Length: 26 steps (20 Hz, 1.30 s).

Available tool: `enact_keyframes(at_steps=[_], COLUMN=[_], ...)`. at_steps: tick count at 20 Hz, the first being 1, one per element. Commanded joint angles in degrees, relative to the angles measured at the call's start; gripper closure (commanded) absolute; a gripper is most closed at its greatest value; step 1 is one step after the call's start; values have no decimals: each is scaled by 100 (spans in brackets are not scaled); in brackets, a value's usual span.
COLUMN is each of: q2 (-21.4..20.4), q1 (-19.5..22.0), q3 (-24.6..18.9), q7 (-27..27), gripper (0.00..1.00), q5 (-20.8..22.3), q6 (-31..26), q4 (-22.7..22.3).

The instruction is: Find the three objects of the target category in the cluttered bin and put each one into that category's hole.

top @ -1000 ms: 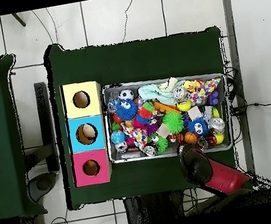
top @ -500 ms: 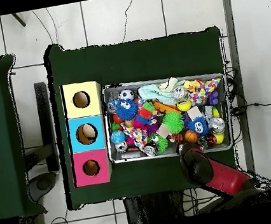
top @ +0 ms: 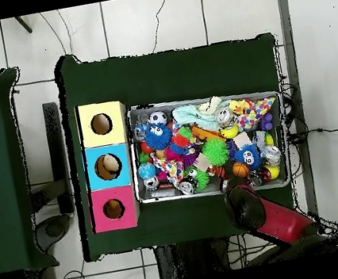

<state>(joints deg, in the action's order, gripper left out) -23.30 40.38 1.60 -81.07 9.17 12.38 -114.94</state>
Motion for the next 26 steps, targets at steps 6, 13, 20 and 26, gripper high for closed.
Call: enact_keyframes(at_steps=[6,13,20,26], q2=[-284,-625,-724,-758], q1=[1251,758,167,102], q3=[-1856,-1350,-708,-594], q7=[-522,-438,-638,-934], gripper=[0,0,0,0], q5=[476,111,121,215], q6=[-1409,-2397,-2759,-1867], q4=[-258,-13,422,419])
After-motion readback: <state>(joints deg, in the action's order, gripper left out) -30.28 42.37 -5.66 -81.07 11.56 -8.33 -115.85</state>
